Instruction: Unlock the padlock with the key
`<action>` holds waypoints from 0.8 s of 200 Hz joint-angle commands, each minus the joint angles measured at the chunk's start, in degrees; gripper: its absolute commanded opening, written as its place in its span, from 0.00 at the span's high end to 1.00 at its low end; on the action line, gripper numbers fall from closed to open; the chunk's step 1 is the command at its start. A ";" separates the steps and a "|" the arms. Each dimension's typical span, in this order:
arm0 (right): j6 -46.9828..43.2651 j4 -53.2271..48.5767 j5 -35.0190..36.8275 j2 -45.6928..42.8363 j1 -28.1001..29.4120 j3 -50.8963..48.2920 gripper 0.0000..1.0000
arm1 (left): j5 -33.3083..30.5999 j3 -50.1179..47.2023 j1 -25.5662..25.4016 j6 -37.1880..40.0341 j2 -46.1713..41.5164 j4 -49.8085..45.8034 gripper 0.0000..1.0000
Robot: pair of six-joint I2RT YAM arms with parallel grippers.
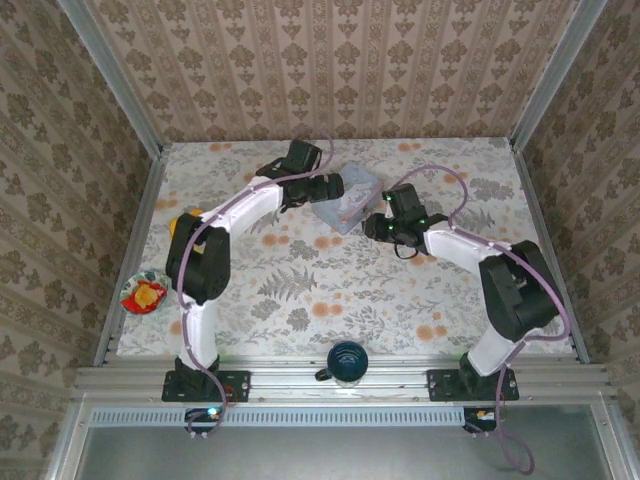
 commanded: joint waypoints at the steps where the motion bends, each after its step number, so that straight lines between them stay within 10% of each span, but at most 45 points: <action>1: -4.27 -4.43 3.20 3.82 0.79 3.43 0.65 | -3.09 3.07 -0.10 5.75 2.88 -5.79 0.00; 160: -10.80 -12.15 10.01 20.10 2.11 19.98 0.39 | -5.07 3.14 -0.18 7.44 5.60 -6.79 0.00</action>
